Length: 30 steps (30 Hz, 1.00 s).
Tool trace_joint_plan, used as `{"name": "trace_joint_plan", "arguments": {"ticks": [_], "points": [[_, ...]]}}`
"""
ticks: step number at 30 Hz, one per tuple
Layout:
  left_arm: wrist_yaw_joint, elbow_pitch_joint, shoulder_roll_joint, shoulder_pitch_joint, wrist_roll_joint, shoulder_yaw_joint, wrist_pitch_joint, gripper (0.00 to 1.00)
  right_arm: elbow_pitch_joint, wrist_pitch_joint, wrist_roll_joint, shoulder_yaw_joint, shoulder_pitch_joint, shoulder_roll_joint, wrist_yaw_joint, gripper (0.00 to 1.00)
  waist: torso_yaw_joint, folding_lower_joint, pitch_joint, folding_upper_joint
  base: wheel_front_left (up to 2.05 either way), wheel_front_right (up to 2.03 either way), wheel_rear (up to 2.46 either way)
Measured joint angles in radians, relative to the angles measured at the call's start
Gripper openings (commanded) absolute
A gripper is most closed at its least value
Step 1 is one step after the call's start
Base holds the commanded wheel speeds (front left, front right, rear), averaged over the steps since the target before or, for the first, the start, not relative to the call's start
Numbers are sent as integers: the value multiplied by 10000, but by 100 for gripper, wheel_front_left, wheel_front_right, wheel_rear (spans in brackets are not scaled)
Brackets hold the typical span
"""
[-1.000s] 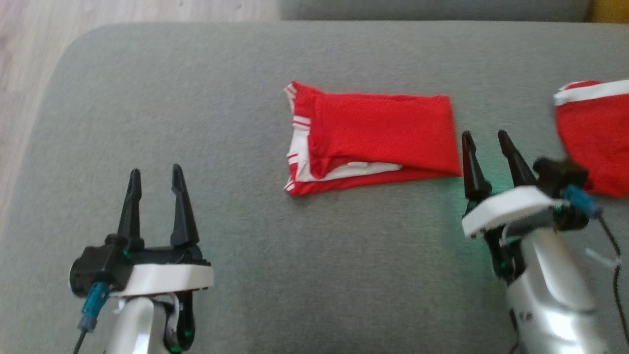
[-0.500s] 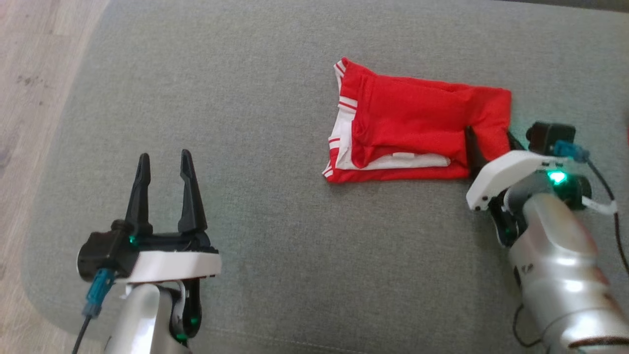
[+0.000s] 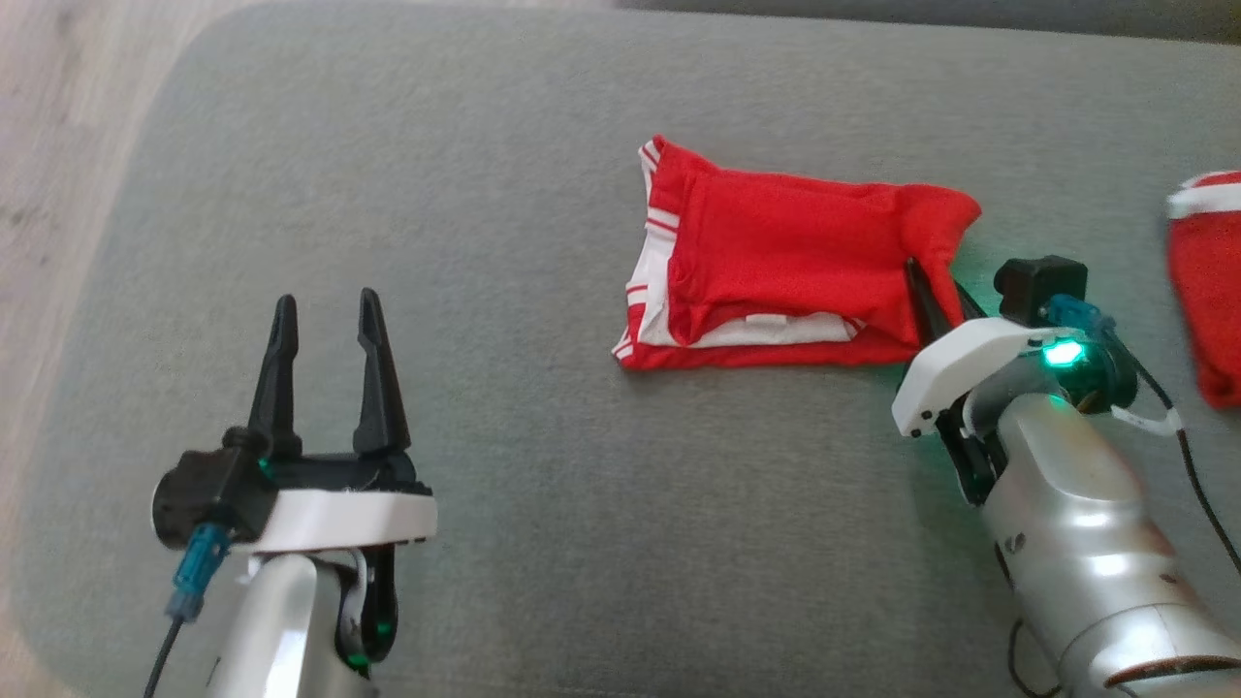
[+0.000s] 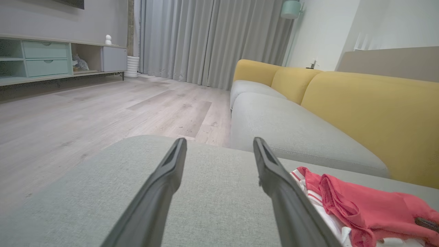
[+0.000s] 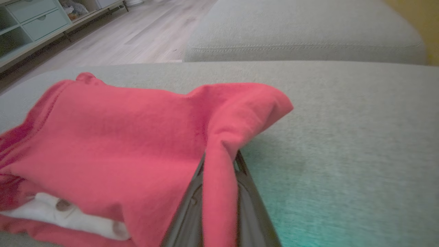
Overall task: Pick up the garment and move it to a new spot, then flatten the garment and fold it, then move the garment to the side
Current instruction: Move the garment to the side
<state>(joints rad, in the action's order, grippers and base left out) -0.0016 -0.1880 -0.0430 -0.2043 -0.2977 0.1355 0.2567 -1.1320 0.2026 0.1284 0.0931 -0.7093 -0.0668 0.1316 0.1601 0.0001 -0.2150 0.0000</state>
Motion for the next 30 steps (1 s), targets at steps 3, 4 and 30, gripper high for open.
{"name": "trace_joint_plan", "arguments": {"ticks": [3, 4, 30], "points": [[-75, -2, -2, 82, 98, 6, 0, 100, 247, 199, -424, 40, 52, 0, 0, 0, -298, -1, 199, 0, 0, 0, 0], [-75, -2, -2, 97, 98, 21, 0, 100, 376, 242, -635, 25, 52, 2, 0, 0, -411, -1, 259, 0, 0, 0, 0], [-88, 318, -4, -756, 10, 809, 0, 100, 3829, -1954, -2587, 320, -187, -4151, 0, 0, -2340, 1, -900, 0, 0, 0, 0]]}}
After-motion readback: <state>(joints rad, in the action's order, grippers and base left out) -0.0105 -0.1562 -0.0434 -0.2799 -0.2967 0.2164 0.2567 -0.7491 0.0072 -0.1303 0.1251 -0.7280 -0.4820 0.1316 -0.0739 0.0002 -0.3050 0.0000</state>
